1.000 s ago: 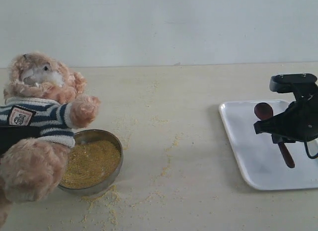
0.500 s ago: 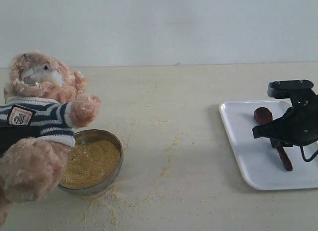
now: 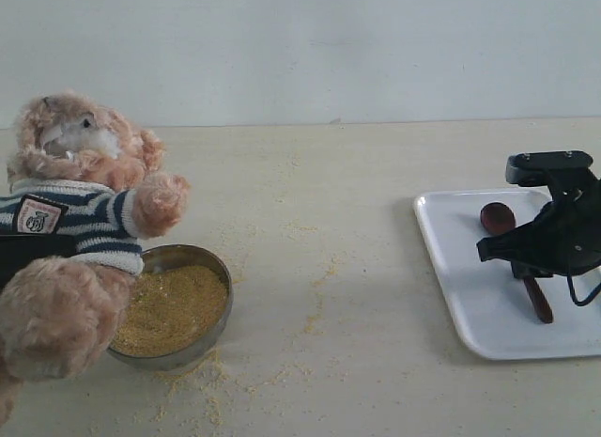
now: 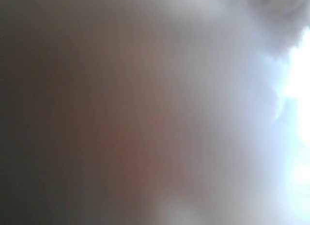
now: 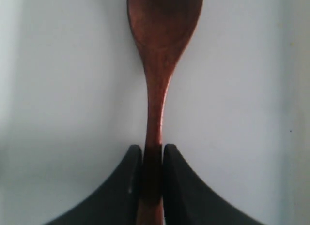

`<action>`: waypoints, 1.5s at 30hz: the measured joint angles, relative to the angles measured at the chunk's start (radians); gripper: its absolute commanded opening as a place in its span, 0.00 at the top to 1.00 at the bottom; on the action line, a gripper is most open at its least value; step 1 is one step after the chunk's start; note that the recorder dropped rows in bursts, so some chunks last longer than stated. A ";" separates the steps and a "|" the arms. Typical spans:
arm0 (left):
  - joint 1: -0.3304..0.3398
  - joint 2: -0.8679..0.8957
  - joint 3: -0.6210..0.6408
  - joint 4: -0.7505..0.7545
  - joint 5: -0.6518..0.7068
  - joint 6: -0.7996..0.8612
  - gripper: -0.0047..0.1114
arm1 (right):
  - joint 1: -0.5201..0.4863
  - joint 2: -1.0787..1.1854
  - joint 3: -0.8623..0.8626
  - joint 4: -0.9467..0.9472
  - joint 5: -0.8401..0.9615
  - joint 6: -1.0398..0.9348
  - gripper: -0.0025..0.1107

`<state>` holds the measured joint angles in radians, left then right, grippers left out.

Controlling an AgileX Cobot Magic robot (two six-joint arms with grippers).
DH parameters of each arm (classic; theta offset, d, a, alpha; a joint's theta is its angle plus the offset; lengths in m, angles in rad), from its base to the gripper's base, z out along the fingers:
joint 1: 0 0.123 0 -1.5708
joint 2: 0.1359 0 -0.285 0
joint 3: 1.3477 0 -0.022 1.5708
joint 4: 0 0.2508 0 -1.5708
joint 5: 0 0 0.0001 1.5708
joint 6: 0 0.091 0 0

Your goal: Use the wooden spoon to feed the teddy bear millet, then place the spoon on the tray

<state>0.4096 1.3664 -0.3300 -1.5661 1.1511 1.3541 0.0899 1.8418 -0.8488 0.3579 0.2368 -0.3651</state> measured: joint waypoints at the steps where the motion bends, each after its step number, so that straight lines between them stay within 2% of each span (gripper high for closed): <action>1: 0.000 0.000 0.000 0.000 0.000 0.000 0.92 | 0.000 0.002 0.000 0.000 0.000 0.000 0.78; 13: 0.000 0.000 0.000 0.000 0.000 0.005 0.92 | 0.000 0.004 0.000 0.002 0.002 -0.002 0.77; 18: 0.000 0.000 0.000 0.000 0.000 0.014 0.92 | 0.000 -0.100 0.000 0.002 0.013 -0.004 0.77; 20: 0.000 0.000 0.000 0.000 0.000 0.016 0.92 | 0.000 -0.142 0.000 0.002 0.026 0.006 0.80; 21: 0.000 0.000 0.000 0.000 0.000 0.016 0.92 | 0.000 -0.165 0.000 0.002 0.035 0.011 0.90; 22: 0.000 0.000 0.000 0.000 0.000 0.018 0.92 | 0.000 -0.214 0.000 0.002 0.052 0.028 0.97; 23: 0.000 0.000 0.000 0.002 0.000 0.018 0.92 | 0.000 -0.240 0.000 0.002 0.056 0.034 0.98; 33: 0.000 0.000 0.000 0.011 0.000 0.048 0.92 | 0.000 -0.502 0.024 0.002 0.084 0.053 0.98; 40: 0.000 0.000 -0.007 0.022 0.000 0.060 0.92 | 0.000 -0.873 0.367 0.003 -0.196 0.256 0.98; 45: 0.000 0.002 -0.096 0.020 0.005 -0.018 0.92 | 0.000 -1.218 0.393 -0.001 -0.129 0.194 0.98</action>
<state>0.4096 1.3680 -0.4261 -1.5457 1.1564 1.3357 0.0899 0.6241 -0.4561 0.3569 0.1079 -0.1709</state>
